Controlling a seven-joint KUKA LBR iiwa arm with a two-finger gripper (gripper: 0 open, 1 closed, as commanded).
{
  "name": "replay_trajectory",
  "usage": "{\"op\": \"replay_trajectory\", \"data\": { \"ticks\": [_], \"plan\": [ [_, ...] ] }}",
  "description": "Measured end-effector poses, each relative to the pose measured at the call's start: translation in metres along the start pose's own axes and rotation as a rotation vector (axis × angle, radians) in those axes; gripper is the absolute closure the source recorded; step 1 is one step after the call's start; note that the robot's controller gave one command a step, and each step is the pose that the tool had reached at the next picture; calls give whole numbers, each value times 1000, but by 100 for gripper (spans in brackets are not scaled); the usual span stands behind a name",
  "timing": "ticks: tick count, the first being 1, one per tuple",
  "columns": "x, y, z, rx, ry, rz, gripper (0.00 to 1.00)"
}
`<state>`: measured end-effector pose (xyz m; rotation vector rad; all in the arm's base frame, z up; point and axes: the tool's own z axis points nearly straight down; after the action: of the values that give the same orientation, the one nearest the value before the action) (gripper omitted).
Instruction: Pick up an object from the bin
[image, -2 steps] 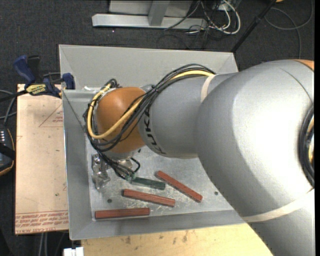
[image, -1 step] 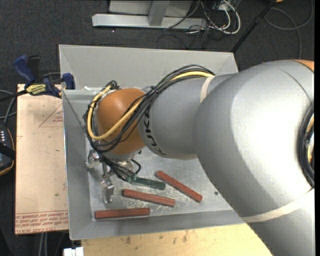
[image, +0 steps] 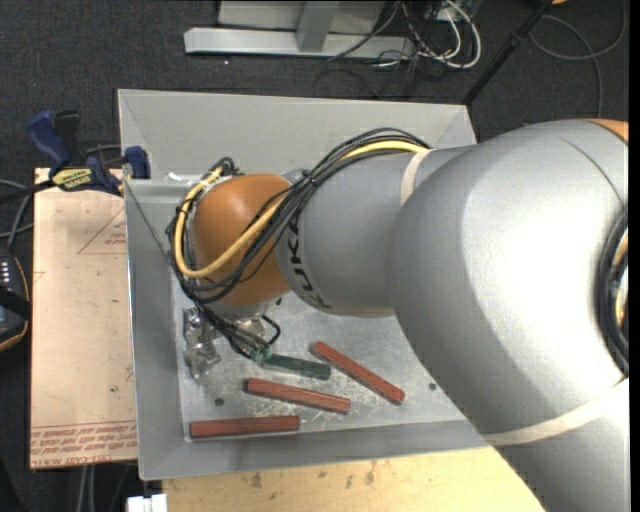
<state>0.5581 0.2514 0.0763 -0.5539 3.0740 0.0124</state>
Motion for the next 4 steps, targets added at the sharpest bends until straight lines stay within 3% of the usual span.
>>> {"op": "replay_trajectory", "data": {
  "ticks": [1, 2, 3, 4],
  "plan": [
    [3, 0, 2, 1, 12, -1, 0],
    [3, 0, 2, 1, 12, -1, 0],
    [43, -67, -6, 3, 19, -79, 100],
    [43, -67, -7, 2, 19, -79, 0]
  ]
}}
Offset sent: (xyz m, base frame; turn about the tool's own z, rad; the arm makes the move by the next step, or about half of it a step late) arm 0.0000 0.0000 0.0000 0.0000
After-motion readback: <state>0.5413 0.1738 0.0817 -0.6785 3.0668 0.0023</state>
